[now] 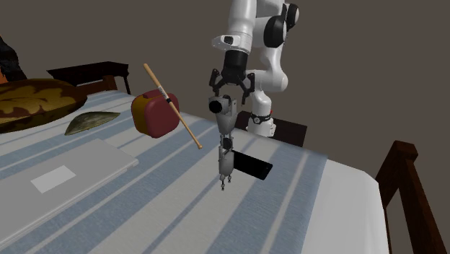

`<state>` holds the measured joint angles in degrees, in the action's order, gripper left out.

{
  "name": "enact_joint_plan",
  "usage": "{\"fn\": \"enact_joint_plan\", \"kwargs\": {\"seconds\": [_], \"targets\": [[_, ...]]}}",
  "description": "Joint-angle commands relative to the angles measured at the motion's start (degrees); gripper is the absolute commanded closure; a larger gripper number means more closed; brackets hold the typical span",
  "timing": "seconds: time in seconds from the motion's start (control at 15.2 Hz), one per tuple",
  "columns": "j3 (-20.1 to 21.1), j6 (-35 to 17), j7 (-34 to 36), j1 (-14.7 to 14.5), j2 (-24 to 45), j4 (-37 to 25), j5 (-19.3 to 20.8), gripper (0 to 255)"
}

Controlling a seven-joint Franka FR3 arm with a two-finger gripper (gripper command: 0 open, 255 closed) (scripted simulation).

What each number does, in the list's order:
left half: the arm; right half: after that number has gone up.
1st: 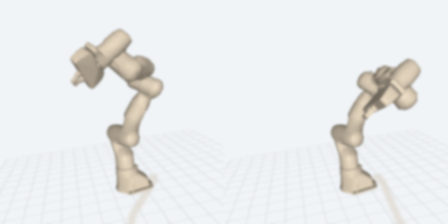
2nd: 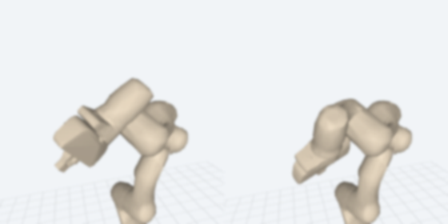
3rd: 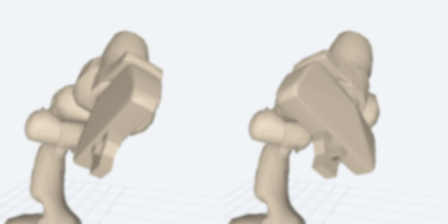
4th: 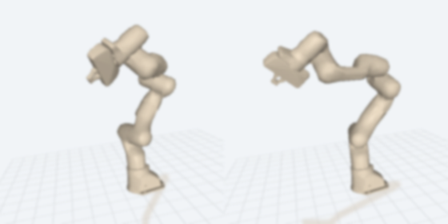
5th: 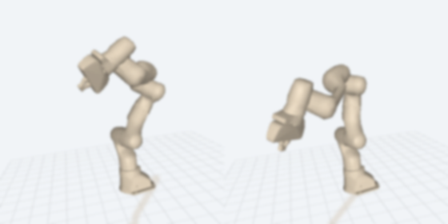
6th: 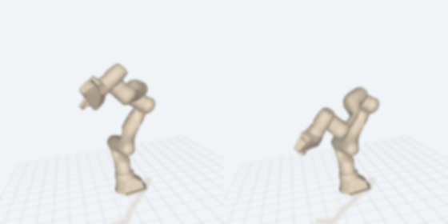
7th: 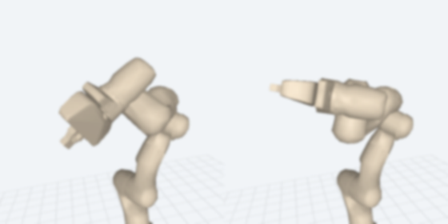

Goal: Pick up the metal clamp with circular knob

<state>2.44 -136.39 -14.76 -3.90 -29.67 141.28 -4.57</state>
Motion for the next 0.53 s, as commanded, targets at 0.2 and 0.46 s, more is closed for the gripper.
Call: {"fn": "enact_joint_plan", "kwargs": {"seconds": [0.2, 0.46], "targets": [[-0.75, -13.56, -5.14, -2.95, 9.07, -2.44, -2.31, 0], [-1.88, -22.71, -10.61, -6.17, 16.67, -6.1, -5.65, 0]]}}
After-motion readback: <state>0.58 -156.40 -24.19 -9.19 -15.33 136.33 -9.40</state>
